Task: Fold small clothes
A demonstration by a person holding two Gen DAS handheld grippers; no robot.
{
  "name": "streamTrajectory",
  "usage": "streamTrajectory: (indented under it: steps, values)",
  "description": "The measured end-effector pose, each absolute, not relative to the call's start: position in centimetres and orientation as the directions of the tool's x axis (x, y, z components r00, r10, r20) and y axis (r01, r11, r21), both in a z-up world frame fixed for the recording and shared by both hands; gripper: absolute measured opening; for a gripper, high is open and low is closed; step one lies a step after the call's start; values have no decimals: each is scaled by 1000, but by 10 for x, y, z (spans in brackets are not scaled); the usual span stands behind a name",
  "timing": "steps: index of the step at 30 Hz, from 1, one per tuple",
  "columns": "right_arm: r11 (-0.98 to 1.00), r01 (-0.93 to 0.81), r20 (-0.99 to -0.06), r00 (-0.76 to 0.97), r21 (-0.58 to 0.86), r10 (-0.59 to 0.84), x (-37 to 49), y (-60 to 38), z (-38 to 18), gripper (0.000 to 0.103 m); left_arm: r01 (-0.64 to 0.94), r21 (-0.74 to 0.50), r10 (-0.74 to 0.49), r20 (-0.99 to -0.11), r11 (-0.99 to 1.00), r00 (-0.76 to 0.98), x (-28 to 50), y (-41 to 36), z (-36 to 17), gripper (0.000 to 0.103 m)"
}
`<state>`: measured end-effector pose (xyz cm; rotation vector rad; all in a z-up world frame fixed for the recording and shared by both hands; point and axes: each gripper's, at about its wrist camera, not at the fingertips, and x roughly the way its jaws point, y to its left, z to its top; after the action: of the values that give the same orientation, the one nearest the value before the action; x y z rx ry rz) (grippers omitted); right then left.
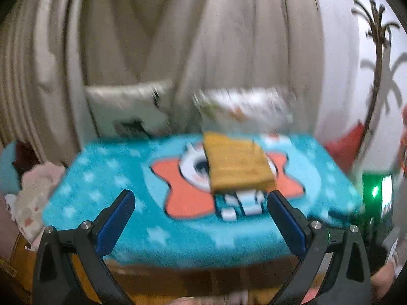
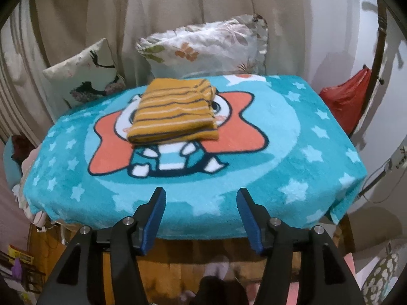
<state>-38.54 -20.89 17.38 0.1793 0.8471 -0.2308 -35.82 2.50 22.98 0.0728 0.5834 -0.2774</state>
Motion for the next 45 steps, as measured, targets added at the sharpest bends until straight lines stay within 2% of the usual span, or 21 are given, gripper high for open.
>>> streamTrajectory:
  steps: [6, 12, 23, 45]
  values:
    - [948, 313, -789, 595, 52, -153, -388, -222, 157, 63, 262, -33, -210, -694, 965, 688, -342, 8, 176, 103]
    - [952, 305, -820, 553, 38, -145, -384, -216, 140, 64, 191, 19, -107, -771, 981, 628, -337, 13, 147, 103]
    - [966, 257, -849, 513, 13, -125, -374, -194, 121, 67, 193, 0, -112, -811, 981, 574, -334, 34, 132, 103]
    - [947, 320, -862, 479, -1, -163, -377, -208, 113, 69, 253, -56, -176, -859, 966, 482, -323, 32, 115, 103]
